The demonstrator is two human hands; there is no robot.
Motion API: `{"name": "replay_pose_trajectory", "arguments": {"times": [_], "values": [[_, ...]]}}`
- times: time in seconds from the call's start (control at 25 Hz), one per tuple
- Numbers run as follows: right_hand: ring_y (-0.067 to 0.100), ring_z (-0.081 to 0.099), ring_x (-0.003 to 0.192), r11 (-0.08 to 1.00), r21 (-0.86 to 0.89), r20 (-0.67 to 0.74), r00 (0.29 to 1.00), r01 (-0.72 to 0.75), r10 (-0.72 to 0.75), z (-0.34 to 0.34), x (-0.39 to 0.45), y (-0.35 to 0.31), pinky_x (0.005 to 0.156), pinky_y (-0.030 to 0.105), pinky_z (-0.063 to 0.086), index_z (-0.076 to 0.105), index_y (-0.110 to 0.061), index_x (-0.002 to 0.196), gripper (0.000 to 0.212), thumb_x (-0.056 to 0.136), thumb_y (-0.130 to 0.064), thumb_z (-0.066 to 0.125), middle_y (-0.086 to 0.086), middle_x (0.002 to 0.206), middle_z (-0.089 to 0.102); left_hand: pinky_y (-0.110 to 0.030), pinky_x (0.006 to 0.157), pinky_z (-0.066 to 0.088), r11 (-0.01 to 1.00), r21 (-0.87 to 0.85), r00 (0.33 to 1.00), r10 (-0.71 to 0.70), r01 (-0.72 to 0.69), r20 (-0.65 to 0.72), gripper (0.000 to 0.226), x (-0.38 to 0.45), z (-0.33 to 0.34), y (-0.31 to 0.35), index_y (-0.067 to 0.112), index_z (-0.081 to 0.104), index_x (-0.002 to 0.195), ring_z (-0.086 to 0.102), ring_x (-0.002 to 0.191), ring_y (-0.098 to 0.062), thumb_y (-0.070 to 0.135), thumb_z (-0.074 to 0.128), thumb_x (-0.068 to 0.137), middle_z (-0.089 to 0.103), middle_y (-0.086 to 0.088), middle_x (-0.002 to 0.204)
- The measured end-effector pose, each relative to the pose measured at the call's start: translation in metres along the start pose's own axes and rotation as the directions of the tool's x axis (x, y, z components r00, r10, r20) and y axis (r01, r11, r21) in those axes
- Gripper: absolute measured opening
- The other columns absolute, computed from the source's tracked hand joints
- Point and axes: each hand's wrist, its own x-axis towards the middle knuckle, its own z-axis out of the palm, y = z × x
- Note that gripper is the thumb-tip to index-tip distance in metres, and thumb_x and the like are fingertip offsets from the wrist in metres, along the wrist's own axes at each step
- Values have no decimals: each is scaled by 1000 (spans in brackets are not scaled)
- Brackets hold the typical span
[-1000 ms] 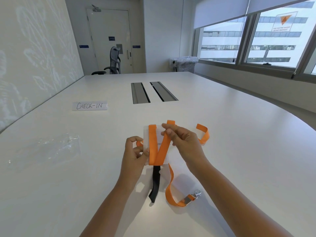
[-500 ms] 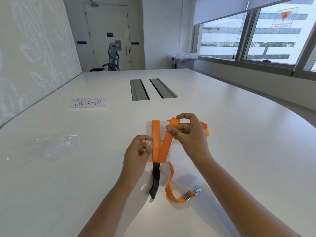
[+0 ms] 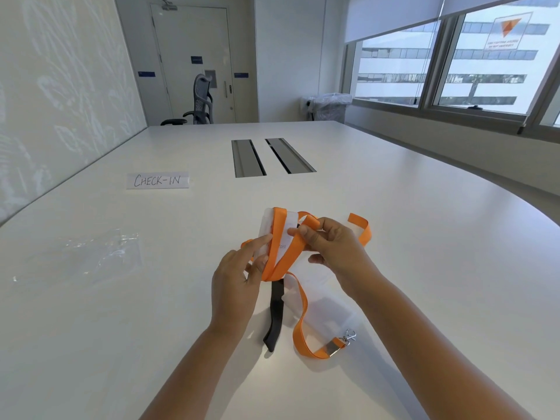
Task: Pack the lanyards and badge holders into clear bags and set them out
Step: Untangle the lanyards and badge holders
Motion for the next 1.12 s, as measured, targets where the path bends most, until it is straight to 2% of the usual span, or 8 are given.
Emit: {"name": "replay_pose_trajectory", "arguments": {"times": [0.12,0.28,0.48,0.6,0.72,0.84,0.96,1.12], "values": [[4,67,76,999,19,58,997,-45,44,0,0,-1,68,20,50,59,-23,91,13,89,-34,54,-16,79,71,-24,76,50,999,-44,1000,-14,15,24,38,1,0,0,29,56,117,61,90,-16,36,50,81,67,-4,111],[13,63,89,995,61,68,995,-73,68,3,1,0,76,25,49,60,-18,102,23,89,-35,51,-4,93,70,-12,74,44,996,-85,999,24,-20,48,33,1,2,0,36,49,114,60,91,-12,33,51,81,67,-2,111],[16,64,94,987,141,113,992,-73,57,9,0,2,89,33,50,58,-19,96,16,92,-29,46,-4,93,68,-21,74,50,998,-47,998,34,-32,58,37,0,3,-3,25,58,117,61,86,-13,34,51,82,68,-2,107],[25,60,108,972,212,140,988,-100,71,12,-1,3,98,41,47,56,-17,105,19,94,-27,45,3,108,64,-9,68,44,998,-64,998,24,-20,57,30,1,3,-4,33,54,110,59,80,-10,34,50,81,65,6,102],[21,66,98,943,310,118,989,-118,85,12,-1,3,91,38,52,56,-21,101,13,94,-24,46,0,102,67,-5,65,41,997,-72,999,11,-8,49,26,1,2,-4,39,47,105,59,78,-11,28,54,83,59,14,97],[16,70,89,934,334,143,987,-124,79,13,-1,4,81,32,56,57,-21,101,13,92,-23,48,-4,99,69,-6,65,41,996,-78,998,-37,42,56,26,1,2,-5,36,49,108,61,80,-13,26,55,84,60,10,97],[15,67,93,954,280,146,987,-104,65,14,-1,5,80,30,55,58,-26,99,14,92,-27,46,-7,102,68,-6,67,41,996,-75,998,-38,42,55,36,1,3,-6,30,53,115,60,83,-12,36,50,80,63,6,103],[19,60,101,974,209,33,996,-86,81,15,2,7,88,33,49,54,-29,96,10,92,-32,45,-4,106,63,-6,71,41,996,-85,996,11,-4,87,35,0,4,-3,41,43,114,58,88,-8,36,49,80,59,12,107]]}}
